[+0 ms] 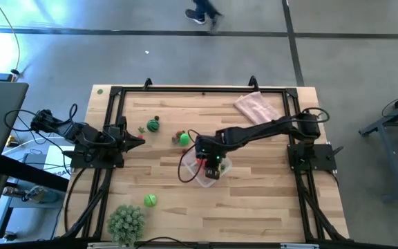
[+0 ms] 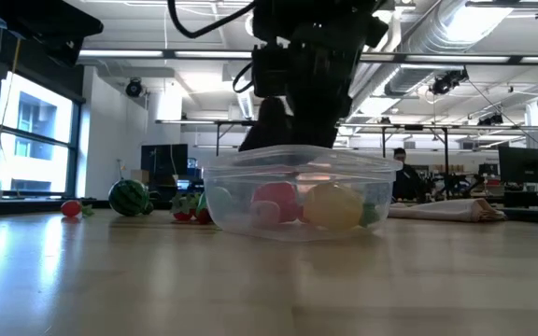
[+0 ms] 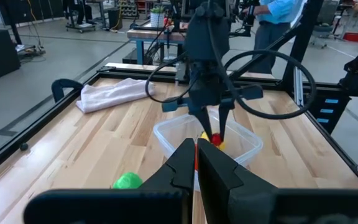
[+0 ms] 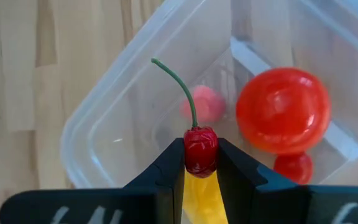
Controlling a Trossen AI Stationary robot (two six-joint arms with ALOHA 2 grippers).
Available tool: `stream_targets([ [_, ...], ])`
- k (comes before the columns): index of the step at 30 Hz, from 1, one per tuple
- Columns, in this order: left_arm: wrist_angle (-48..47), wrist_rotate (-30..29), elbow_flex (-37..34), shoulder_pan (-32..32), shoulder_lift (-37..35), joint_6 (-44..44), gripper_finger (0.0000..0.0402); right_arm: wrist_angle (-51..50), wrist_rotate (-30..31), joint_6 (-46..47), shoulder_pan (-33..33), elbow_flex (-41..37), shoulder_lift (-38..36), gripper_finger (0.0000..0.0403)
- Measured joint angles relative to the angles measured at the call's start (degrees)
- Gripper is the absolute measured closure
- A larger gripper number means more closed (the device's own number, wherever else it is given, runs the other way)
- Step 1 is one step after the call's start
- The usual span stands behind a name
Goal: Pick and placing Produce into tupperware
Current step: Put the red cherry into the transparent container, then put the blueberry into the transparent container
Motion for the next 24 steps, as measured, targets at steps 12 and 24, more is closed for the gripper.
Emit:
stream_targets([
  [12, 0.02, 0.01, 0.0, -0.01, 0.0, 0.01, 0.0394, 1.25, 0.27, -5.6, -1.0, 0.01, 0.48, 0.0339],
  [24, 0.01, -0.01, 0.0, -0.01, -0.01, 0.01, 0.0394, 1.43, 0.13, -5.17, -1.01, 0.02, 3.41, 0.0287],
])
